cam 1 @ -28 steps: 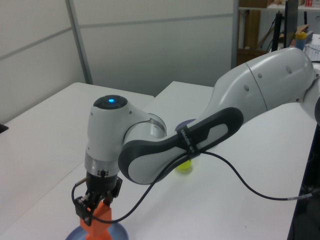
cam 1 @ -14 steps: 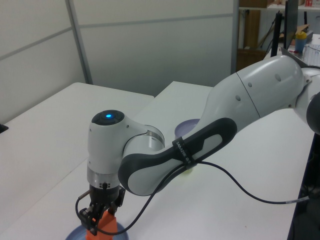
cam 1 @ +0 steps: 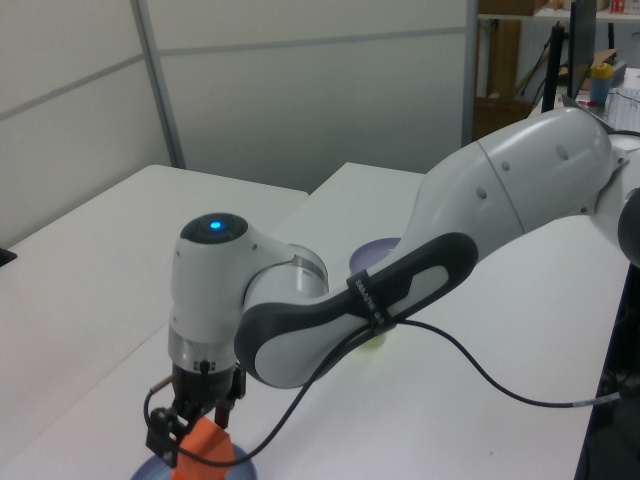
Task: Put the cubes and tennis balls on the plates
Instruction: 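Raise the gripper and move it over the tennis balls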
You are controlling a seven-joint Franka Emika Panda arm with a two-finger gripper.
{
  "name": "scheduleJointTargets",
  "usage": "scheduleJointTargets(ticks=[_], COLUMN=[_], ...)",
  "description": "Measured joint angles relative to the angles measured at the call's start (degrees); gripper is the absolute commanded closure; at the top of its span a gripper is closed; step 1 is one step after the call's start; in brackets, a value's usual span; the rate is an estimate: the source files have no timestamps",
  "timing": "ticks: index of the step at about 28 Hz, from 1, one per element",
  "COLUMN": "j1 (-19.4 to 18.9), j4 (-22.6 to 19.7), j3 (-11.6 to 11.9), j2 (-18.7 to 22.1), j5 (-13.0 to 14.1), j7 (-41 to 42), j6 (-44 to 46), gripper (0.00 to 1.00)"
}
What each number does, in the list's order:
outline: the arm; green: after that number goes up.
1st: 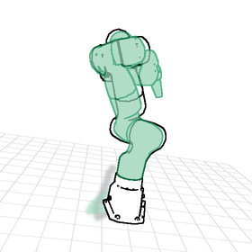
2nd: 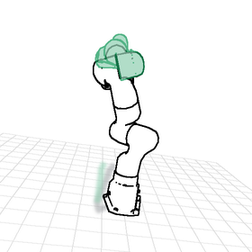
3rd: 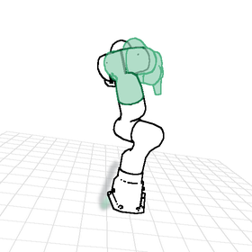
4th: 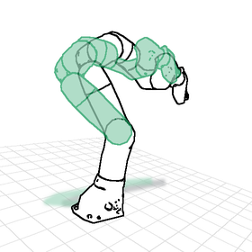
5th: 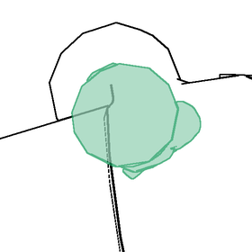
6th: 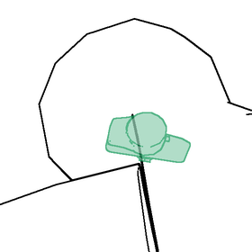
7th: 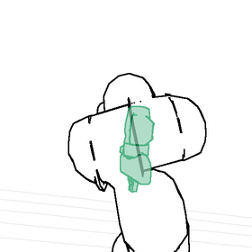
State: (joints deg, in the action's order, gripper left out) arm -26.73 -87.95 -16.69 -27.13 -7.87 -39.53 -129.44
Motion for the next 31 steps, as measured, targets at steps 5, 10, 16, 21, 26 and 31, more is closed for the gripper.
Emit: scheduleJointTargets(ticks=[5, 10, 16, 21, 26, 31], j1=[0.2, 1.8, 5.9, 7.4, 7.8, 7.9], j4=[0.6, 0.7, -0.6, -5.6, -12.0, -16.1], j3=[0.0, 0.3, 1.5, 7.1, 13.1, 18.5], j2=[2.6, 6.6, 12.0, 16.5, 20.0, 21.7], j5=[0.0, 0.0, 0.8, 3.6, 4.8, 7.8], j7=[-1.0, -1.4, 2.2, 9.9, 17.3, 24.1], j6=[0.7, 6.2, 13.9, 16.7, 16.7, 16.7], gripper=[0.0, 0.0, 0.0, 0.0, 0.0, 0.0])
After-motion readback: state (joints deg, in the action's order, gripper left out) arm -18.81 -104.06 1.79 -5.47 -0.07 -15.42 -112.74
